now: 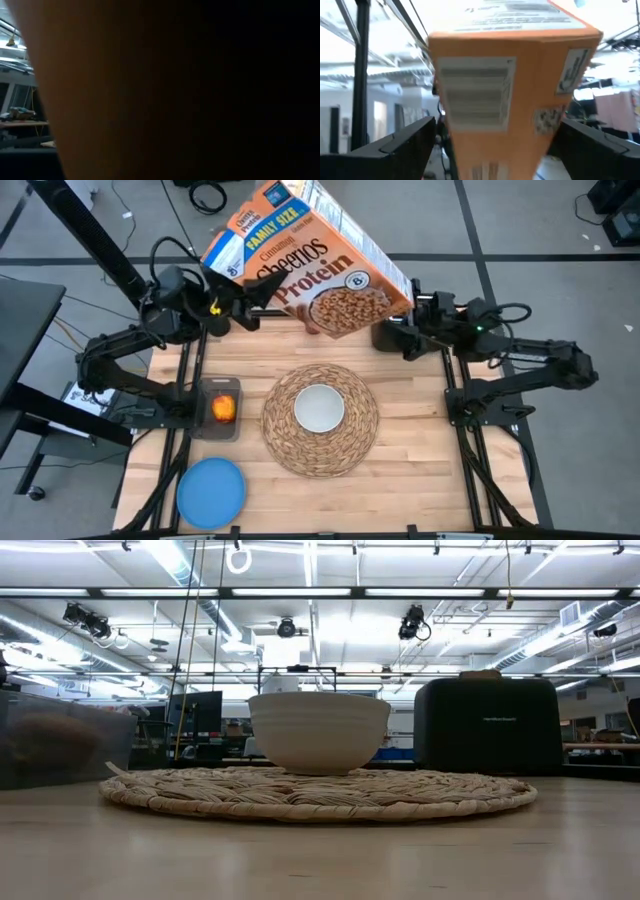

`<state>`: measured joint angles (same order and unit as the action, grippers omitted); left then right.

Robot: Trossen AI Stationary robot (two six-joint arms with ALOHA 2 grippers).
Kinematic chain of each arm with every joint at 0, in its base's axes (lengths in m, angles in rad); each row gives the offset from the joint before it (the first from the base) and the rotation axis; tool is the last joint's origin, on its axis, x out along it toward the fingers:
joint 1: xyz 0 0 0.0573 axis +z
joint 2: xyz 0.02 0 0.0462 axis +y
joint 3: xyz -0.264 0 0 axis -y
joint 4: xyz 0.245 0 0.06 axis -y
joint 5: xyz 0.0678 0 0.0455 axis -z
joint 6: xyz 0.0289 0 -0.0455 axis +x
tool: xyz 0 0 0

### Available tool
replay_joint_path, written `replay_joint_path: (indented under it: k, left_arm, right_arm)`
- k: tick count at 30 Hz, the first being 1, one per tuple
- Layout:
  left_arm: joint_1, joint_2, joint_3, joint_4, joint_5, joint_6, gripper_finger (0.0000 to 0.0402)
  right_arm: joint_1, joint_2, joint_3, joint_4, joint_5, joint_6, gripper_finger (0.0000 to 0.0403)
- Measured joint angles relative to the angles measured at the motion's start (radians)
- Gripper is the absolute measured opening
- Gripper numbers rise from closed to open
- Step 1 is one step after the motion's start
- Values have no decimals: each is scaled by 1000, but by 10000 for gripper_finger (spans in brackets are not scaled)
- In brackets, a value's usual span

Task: Arrange a breakfast setting
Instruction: Pour the cereal into the white bowl

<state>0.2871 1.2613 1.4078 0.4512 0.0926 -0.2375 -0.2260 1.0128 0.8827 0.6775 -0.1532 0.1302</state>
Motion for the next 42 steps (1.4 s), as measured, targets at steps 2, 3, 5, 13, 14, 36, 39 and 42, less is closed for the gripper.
replay_joint_path:
  k: [2,3,5,13,14,36,39,42]
  left_arm:
    - [0,0,0,1,0,7,146]
    - [0,0,0,2,0,8,146]
    - [-2,0,0,3,-2,3,146]
    - [-23,55,3,26,-8,-18,146]
    - [-23,60,3,28,-10,-19,146]
    - [-33,38,-2,31,25,-39,318]
    - [-44,-5,-1,-30,50,-38,329]
    - [-57,-48,-1,-170,51,-37,331]
  right_arm:
    - [0,35,7,52,-9,5,391]
    - [0,51,12,77,-10,4,391]
    - [0,84,19,150,-14,6,391]
    - [2,175,73,310,-43,36,365]
    - [0,179,76,313,-41,49,358]
    - [2,116,78,330,-40,30,291]
    - [2,76,70,343,-62,28,291]
    - [2,15,14,342,-63,32,291]
